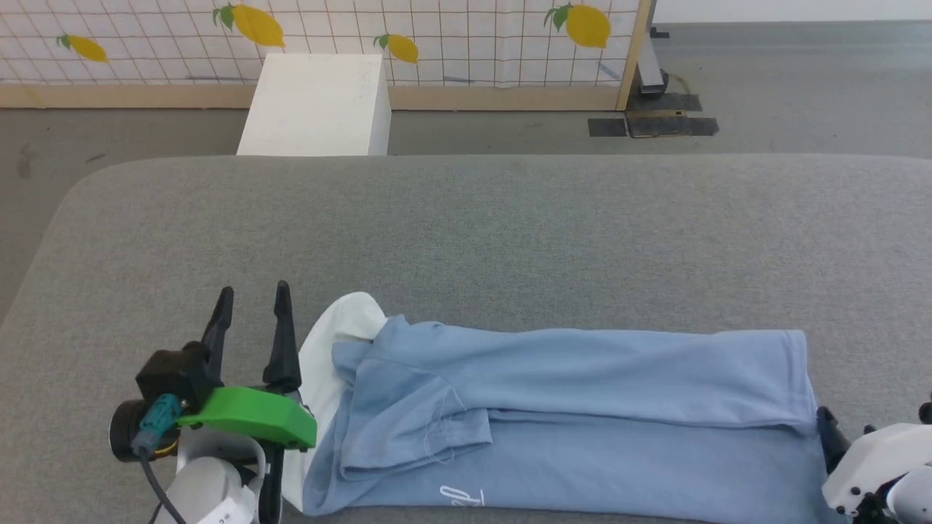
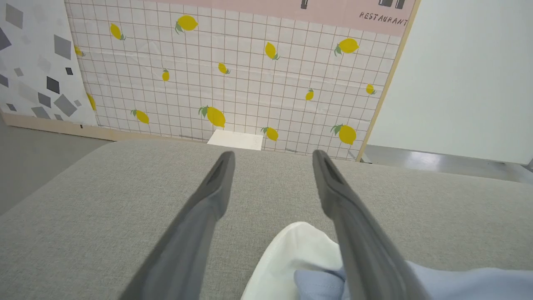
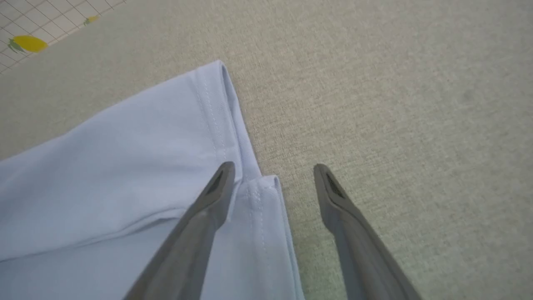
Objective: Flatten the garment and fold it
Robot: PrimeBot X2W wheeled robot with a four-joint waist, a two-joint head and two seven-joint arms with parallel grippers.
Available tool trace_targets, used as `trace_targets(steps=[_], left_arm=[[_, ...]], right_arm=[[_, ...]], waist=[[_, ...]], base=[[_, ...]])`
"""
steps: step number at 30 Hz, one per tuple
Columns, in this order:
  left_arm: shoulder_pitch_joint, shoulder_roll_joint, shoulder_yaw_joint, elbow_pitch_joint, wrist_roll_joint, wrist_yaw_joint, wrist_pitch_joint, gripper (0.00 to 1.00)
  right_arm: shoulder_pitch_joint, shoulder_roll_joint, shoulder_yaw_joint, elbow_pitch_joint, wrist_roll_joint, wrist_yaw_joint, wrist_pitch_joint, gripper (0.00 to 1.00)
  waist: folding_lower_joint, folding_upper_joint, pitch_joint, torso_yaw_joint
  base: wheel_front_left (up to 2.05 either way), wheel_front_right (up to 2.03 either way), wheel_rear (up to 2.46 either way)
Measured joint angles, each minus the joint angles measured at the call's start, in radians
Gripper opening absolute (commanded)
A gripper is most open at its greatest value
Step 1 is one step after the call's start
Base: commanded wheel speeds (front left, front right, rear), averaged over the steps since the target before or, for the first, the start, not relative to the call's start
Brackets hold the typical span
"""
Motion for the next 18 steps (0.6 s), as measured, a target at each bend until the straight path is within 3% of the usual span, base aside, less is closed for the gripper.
trace_targets(steps=[11,12,13,15,16,18], left_arm=[[-0.001,-0.036,0.028,0.053,0.056,-0.035,0.0,1.0],[-0.001,-0.038,0.029,0.055,0.057,-0.039,0.0,1.0],[-0.001,-0.04,0.03,0.059,0.058,-0.041,0.0,1.0],[-0.001,-0.043,0.034,0.063,0.06,-0.046,0.0,1.0],[-0.001,-0.045,0.036,0.065,0.063,-0.049,0.0,1.0],[-0.001,-0.048,0.039,0.07,0.064,-0.057,0.0,1.0]], right_arm=[[-0.126,-0.007,0.011,0.197,-0.033,0.0,0.146,1.0],[-0.131,-0.01,0.019,0.202,-0.034,0.0,0.164,0.85],[-0.138,-0.017,0.029,0.207,-0.033,0.0,0.189,0.53],[-0.144,-0.026,0.046,0.207,-0.033,0.0,0.224,0.13],[-0.144,-0.028,0.05,0.202,-0.033,0.0,0.233,0.0],[-0.144,-0.027,0.054,0.191,-0.034,0.0,0.24,0.0]], waist=[[0.0,0.0,-0.008,-0.003],[0.0,0.0,-0.007,-0.002],[0.0,0.0,-0.007,-0.001],[0.0,0.0,-0.005,0.001],[0.0,0.0,-0.004,0.001],[0.0,0.0,-0.002,0.002]], base=[[0.0,0.0,0.0],[0.0,0.0,0.0],[0.0,0.0,0.0],[0.0,0.0,0.0],[0.0,0.0,0.0],[0.0,0.0,0.0]])
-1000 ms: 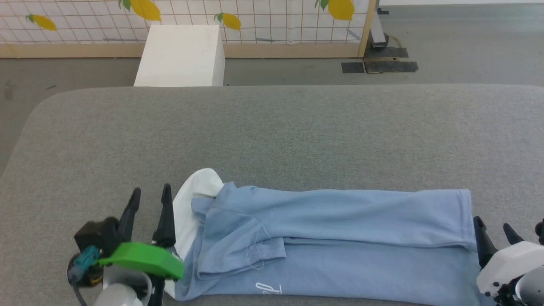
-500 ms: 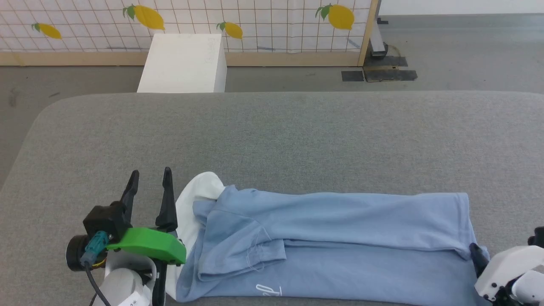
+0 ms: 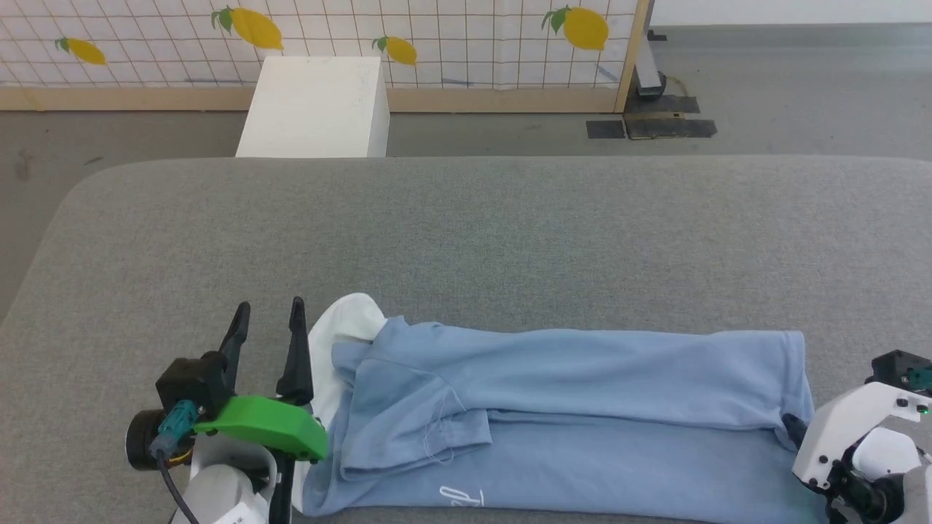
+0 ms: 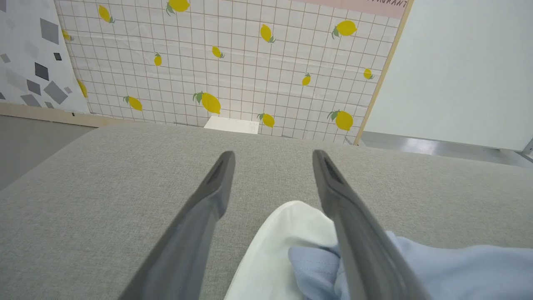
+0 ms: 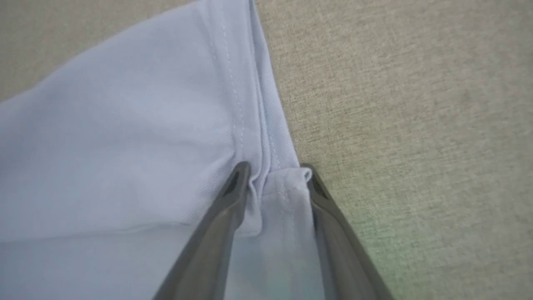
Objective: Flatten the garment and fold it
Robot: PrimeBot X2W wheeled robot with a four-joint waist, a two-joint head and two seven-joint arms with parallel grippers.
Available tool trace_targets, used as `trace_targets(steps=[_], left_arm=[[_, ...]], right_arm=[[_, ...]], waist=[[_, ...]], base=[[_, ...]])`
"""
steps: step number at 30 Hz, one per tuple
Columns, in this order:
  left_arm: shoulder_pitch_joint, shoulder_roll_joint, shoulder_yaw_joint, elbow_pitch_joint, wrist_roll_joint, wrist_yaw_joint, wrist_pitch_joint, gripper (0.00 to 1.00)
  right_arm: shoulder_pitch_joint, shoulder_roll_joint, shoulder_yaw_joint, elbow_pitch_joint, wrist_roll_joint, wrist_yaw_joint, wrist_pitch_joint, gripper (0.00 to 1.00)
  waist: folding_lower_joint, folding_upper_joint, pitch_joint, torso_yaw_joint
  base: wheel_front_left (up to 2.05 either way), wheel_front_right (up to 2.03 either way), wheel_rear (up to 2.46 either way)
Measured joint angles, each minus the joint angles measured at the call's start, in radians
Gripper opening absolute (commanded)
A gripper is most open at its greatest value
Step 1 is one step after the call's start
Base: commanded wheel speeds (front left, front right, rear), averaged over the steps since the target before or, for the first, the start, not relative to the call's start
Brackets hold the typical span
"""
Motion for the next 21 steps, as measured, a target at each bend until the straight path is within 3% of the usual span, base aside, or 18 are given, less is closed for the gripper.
trace_targets(steps=[5,11,21], left_arm=[[0.0,-0.013,0.002,0.008,0.004,-0.01,0.0,1.0],[-0.012,-0.021,0.017,0.01,0.008,-0.019,0.0,1.0],[-0.015,-0.028,0.032,0.011,0.014,-0.034,0.0,1.0]], right_arm=[[0.011,0.018,0.002,-0.05,-0.039,0.0,0.01,0.0],[0.04,0.03,-0.066,-0.123,-0.14,0.001,-0.015,0.0],[0.043,-0.071,-0.25,-0.132,-0.312,0.001,-0.122,0.0]], waist=[[0.0,0.0,0.005,0.002],[0.0,0.0,0.012,0.006],[0.0001,0.0001,0.017,0.01]], base=[[0.0,0.0,0.0],[0.0,0.0,0.0],[0.0,0.0,0.0]])
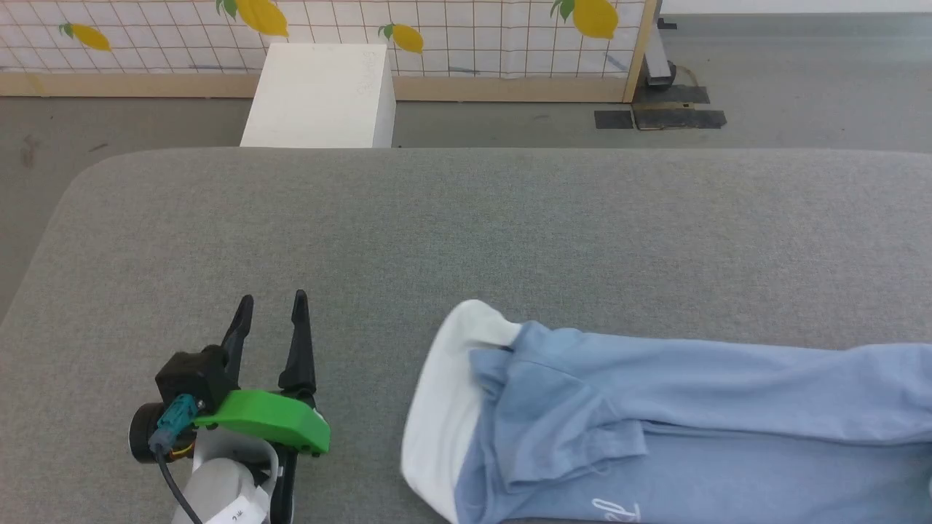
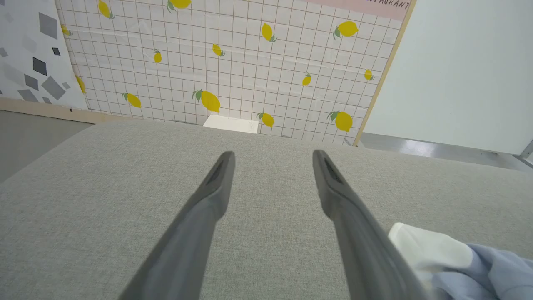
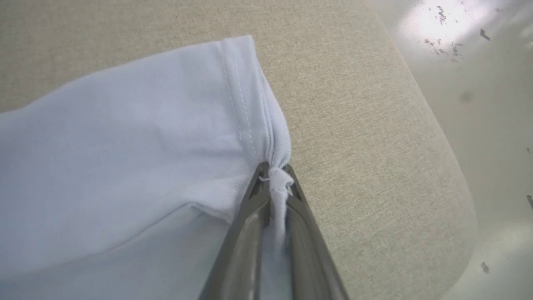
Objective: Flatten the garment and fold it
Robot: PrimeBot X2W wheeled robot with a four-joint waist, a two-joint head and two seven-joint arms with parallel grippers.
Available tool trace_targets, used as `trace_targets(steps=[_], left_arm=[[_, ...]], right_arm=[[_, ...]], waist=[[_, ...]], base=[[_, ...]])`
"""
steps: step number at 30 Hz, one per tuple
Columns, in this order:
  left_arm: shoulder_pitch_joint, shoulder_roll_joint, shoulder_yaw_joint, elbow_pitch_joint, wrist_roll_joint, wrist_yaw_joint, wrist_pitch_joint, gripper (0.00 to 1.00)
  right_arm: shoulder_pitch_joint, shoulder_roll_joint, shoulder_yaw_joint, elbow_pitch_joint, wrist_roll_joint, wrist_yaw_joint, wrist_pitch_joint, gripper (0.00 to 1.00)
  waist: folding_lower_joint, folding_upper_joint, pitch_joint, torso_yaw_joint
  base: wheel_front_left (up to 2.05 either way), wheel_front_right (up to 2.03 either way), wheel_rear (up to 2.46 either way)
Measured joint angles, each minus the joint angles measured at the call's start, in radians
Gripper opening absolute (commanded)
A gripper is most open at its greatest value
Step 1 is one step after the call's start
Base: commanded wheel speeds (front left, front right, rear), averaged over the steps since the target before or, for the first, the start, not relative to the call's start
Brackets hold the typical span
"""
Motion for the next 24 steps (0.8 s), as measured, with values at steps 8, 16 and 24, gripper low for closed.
trace_targets(steps=[8,16,24], left_arm=[[0.001,-0.009,0.012,0.003,0.006,-0.003,0.0,1.0],[0.001,-0.014,0.014,0.005,0.029,-0.011,0.0,1.0],[-0.002,-0.017,0.012,-0.002,0.03,-0.019,0.0,1.0]], right_arm=[[0.017,0.033,0.05,-0.102,0.012,0.0,0.062,0.0],[0.143,0.072,0.344,-0.551,0.142,0.0,0.289,0.0],[0.103,0.037,0.771,-0.738,0.199,0.0,0.397,0.0]], waist=[[0.0,0.0,-0.014,0.005],[0.0,0.0,-0.018,0.012],[0.0,0.0,0.004,0.031]], base=[[0.0,0.0,0.0],[0.0,0.0,0.0],[0.0,0.0,0.0]])
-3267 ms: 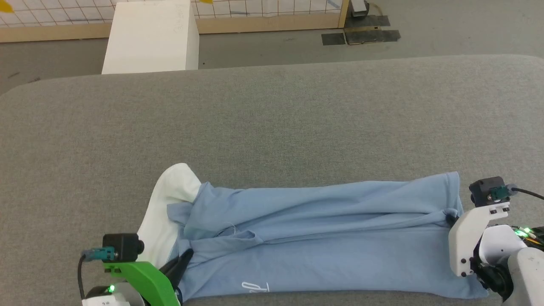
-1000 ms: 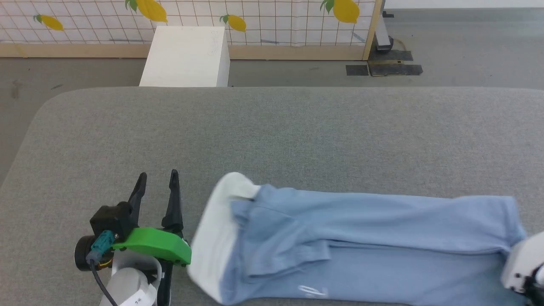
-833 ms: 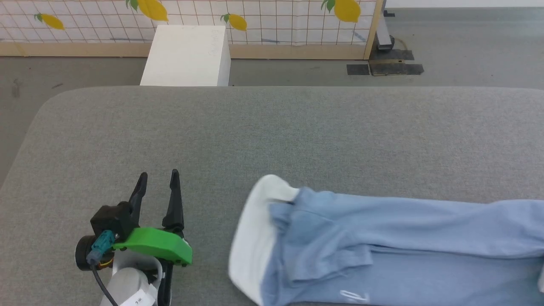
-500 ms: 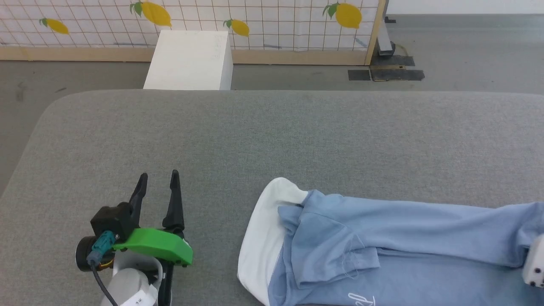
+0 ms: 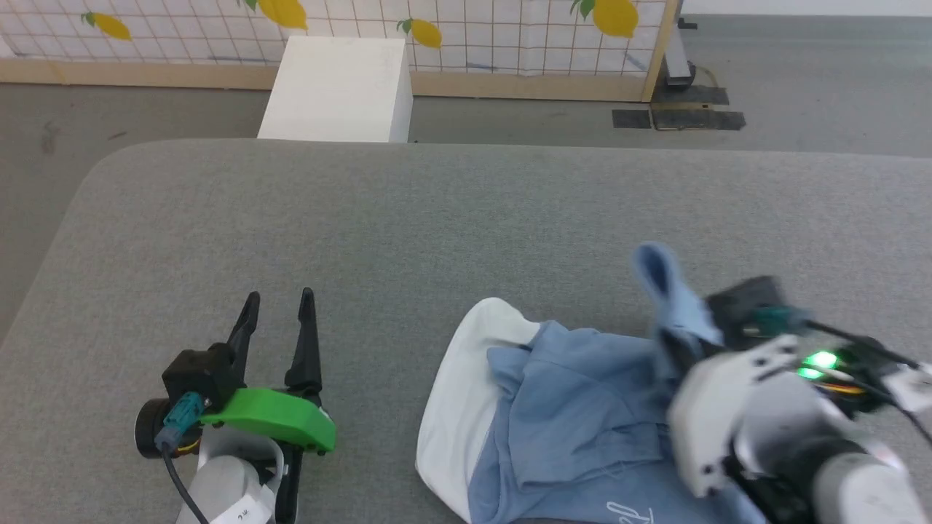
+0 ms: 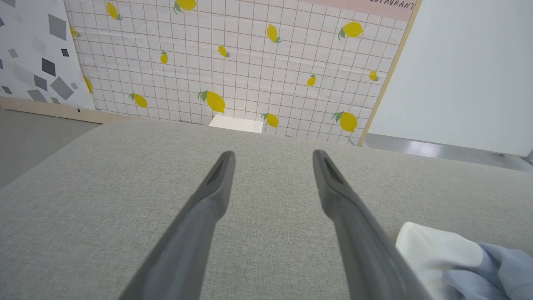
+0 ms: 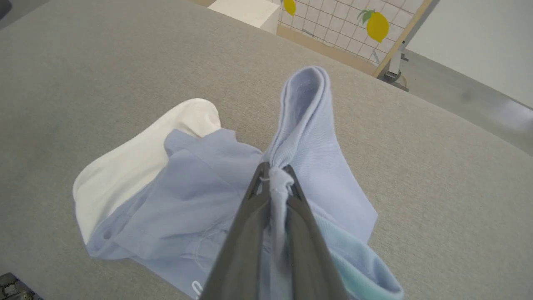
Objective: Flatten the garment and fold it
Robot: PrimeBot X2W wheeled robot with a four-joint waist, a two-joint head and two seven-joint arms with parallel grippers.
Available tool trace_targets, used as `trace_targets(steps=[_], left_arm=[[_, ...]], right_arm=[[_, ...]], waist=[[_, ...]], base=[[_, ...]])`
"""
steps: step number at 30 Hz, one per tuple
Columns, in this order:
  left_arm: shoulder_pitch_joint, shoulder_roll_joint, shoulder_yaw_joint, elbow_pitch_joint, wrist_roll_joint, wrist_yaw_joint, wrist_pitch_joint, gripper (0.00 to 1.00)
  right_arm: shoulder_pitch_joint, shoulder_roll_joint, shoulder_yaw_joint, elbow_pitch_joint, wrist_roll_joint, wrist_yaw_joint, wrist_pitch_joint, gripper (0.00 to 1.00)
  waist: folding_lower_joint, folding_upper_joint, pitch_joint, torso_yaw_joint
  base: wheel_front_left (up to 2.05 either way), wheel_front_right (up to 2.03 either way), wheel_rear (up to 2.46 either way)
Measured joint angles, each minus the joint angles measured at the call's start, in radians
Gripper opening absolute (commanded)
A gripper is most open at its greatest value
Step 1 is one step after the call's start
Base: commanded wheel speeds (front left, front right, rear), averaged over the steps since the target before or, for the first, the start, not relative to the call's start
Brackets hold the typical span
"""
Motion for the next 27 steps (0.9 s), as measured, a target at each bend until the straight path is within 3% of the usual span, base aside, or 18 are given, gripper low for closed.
trace_targets(steps=[8,16,19,20,21,22,27], left_arm=[[-0.02,-0.004,-0.014,-0.001,0.006,-0.005,0.0,1.0],[-0.038,-0.008,-0.017,0.002,0.006,-0.008,0.0,1.0],[-0.044,-0.01,-0.018,0.008,0.006,-0.009,0.0,1.0],[-0.045,-0.01,-0.018,0.009,0.006,-0.009,0.0,1.0],[-0.045,-0.01,-0.018,0.012,0.006,-0.009,0.0,1.0],[-0.045,-0.01,-0.018,0.014,0.006,-0.009,0.0,1.0],[-0.045,-0.011,-0.015,0.02,0.006,-0.009,0.0,1.0]], right_arm=[[-0.174,0.017,0.275,0.254,0.017,0.0,-0.084,0.0],[-0.311,0.057,0.392,0.576,0.063,0.0,-0.195,0.0],[-0.345,0.057,0.433,0.667,0.143,0.0,-0.231,0.0],[-0.352,0.057,0.444,0.683,0.17,0.0,-0.241,0.24],[-0.36,0.058,0.457,0.697,0.207,0.0,-0.255,0.89],[-0.367,0.058,0.469,0.709,0.239,0.0,-0.267,1.0],[-0.402,0.06,0.479,0.71,0.341,0.0,-0.374,1.0]], waist=[[0.0,0.0,0.027,0.04],[0.0001,0.0,0.068,0.073],[0.0,0.0,0.079,0.085],[0.0,0.0,0.081,0.088],[0.0,0.0,0.083,0.091],[0.0001,0.0,0.084,0.093],[0.0001,0.0,0.077,0.086]], base=[[0.0,0.0,0.0],[0.0,0.0,0.0],[0.0,0.0,0.0],[0.0,0.0,0.0],[0.0,0.0,0.0],[0.0,0.0,0.0],[0.0,0.0,0.0]])
